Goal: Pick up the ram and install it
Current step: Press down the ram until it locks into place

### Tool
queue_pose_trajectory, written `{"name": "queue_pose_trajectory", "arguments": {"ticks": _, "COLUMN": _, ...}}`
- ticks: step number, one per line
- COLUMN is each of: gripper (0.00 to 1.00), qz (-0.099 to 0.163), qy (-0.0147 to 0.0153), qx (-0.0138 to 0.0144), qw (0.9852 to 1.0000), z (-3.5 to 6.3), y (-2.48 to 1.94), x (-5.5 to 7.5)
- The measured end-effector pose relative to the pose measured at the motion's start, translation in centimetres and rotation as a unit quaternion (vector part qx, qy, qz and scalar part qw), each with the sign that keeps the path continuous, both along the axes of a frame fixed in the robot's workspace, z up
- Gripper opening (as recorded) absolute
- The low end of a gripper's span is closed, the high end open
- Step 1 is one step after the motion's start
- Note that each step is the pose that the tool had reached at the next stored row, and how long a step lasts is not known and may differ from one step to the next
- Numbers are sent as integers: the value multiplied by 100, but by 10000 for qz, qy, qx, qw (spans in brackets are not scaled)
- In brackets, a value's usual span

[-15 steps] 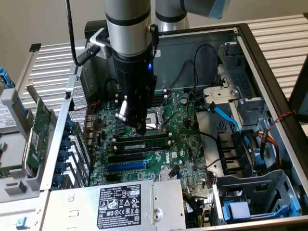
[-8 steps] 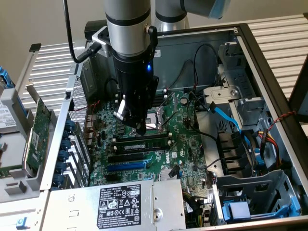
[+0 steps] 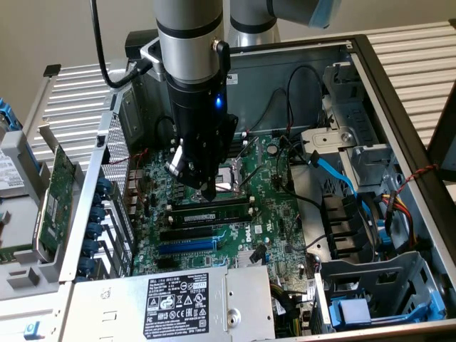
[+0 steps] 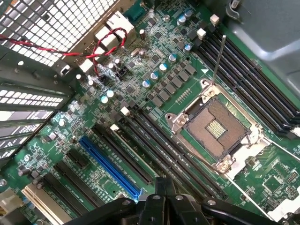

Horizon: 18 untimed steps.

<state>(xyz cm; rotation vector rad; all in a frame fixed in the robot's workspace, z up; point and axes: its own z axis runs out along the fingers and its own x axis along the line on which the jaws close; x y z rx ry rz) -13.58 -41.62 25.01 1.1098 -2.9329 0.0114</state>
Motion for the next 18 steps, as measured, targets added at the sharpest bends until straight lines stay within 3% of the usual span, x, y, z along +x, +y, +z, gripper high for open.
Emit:
{"name": "queue_pose_trajectory", "arguments": {"ticks": 4, "gripper": 11, "qz": -267, "qy": 0, "qx": 0, "qw": 9996, "z": 0, "y": 0, "x": 0}}
{"name": "queue_pose_trajectory", "arguments": {"ticks": 9, "gripper": 11, "qz": -604, "qy": 0, "qx": 0, "qw": 9982, "z": 0, "y": 0, "x": 0}}
{"name": "queue_pose_trajectory", "arguments": {"ticks": 18, "gripper": 11, "qz": -1186, "qy": 0, "qx": -2, "qw": 9929, "z": 0, "y": 0, "x": 0}}
